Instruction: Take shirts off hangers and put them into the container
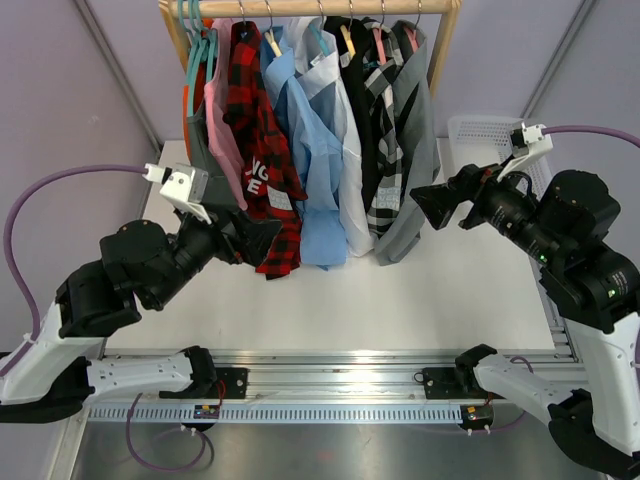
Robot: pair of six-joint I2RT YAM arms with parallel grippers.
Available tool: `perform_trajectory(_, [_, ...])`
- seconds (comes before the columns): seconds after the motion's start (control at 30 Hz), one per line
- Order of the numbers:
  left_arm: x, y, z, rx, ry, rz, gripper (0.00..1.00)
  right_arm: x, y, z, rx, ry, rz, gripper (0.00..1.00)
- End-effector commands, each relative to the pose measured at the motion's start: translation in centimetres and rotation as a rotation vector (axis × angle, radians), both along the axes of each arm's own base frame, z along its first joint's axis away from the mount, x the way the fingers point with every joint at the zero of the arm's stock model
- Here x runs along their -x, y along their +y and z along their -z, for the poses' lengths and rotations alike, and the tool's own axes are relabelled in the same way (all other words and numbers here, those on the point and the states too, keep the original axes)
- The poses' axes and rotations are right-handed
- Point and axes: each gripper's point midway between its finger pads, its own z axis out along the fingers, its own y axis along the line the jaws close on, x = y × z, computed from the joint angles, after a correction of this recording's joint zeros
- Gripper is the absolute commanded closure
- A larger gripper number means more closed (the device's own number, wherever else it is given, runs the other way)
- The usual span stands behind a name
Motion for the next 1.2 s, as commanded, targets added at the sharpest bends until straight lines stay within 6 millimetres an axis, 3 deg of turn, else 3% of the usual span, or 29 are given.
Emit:
perform_trajectory(0.0, [0.4,0.6,-2.1,0.082,-0.046,0.006,0.01,0.2,0.7,-1.7,-0.033,-0.062,-0.04,0.01])
perform_trajectory(0.13, [0.2,1.8,-2.1,0.114,-0.06,-0.038,0.01,-0.1,0.6,-2.0,-0.018,-0.07,-0.027,0.01])
perform_trajectory(0.23, [0.0,1.9,-1.3,0.08,-0.054,-0.05,0.01,-2.0,-1.2,-1.8,-0.007,-0.063,0.114,0.0])
perform_trajectory(0.37, [0.4,1.7,-1.1,0.073,-0.087,-0.01,0.01,-6.2,-4.9,-1.3,0.1,-0.038,0.388,0.0])
perform_trajectory(0.53, [0.8,2.2,-0.2,0.06,-0.118,0.012,0.01,-9.1,-5.4,-2.7,0.171,-0.033,0.478,0.0])
perform_trajectory(0.57, [0.8,2.3,0.0,0.058,-0.113,0.01,0.01,-8.9,-5.7,-4.1,0.155,-0.065,0.489,0.01])
perform_trajectory(0.67, [0.9,2.8,0.5,0.057,-0.09,-0.004,0.01,-9.1,-5.5,-5.7,0.14,-0.099,0.484,0.01])
perform_trajectory(0.77, [1.0,2.8,1.0,0.052,-0.079,0.0,0.01,-9.4,-5.0,-6.2,0.13,-0.113,0.466,0.0])
perform_trajectory(1.0, [1.2,3.1,1.6,0.065,-0.061,-0.006,0.01,-10.1,-4.5,-4.6,0.157,-0.082,0.45,0.01])
perform_trajectory(1.17, [1.1,2.9,2.0,0.061,-0.058,-0.007,0.01,-10.3,-5.6,-5.3,0.183,-0.119,0.504,0.01])
